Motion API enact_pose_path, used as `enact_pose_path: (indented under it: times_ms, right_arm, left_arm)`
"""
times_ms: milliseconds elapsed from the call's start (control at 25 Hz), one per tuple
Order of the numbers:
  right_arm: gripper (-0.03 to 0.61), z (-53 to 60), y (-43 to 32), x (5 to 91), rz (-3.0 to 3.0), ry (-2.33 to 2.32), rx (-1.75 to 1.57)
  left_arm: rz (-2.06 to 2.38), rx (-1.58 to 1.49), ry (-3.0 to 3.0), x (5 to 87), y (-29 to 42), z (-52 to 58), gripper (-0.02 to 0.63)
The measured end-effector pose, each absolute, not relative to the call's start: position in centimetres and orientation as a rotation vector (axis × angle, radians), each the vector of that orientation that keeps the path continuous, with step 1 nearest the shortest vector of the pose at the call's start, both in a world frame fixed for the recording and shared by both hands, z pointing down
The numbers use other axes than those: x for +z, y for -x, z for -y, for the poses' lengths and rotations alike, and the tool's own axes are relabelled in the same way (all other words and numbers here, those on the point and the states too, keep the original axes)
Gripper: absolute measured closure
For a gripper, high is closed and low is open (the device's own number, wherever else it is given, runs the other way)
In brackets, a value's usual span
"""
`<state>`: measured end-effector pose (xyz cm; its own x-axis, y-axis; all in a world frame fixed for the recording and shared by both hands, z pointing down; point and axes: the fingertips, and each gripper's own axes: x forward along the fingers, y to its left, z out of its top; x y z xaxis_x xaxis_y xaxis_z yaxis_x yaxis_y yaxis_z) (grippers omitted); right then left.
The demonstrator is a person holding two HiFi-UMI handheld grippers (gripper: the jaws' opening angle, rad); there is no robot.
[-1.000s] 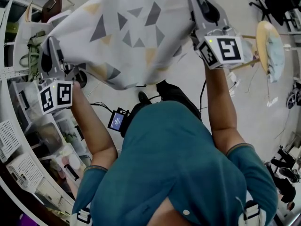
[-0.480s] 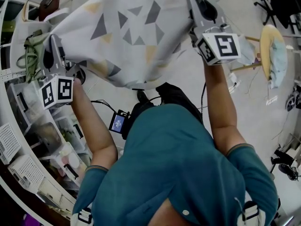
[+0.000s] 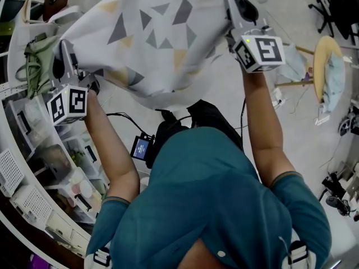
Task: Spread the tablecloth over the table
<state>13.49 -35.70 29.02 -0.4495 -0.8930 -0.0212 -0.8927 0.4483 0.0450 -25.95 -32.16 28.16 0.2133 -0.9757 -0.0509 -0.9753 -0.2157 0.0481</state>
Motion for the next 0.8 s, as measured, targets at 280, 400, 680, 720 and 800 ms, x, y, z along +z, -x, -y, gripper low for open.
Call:
enact_pose_path:
  times_ms: [280,400,680,720,800]
  right_arm:
    - [0.555,38.8,-13.9,34.9,2.611,-1.619,0.051]
    - [0.555,39.6,-13.9,38.0,2.578,-1.597,0.118]
    - [0.554,41.2,-14.2,44.6,2.505,-1.558,0.262]
    - [0.554,41.6,-14.1,45.5,2.496,-1.551,0.285]
    - [0.554,41.6,-14.2,47.1,2.474,-1.542,0.325]
  left_arm:
    - [1.968,0.012,-2.346,33.6,26.7,33.8,0.586]
    - [1.958,0.065,-2.297,36.5,27.2,34.0,0.585]
    - [1.92,0.168,-2.166,43.4,28.3,34.7,0.581]
    - [1.912,0.178,-2.147,44.4,28.5,34.9,0.581]
    - [1.895,0.198,-2.117,46.2,28.5,34.7,0.581]
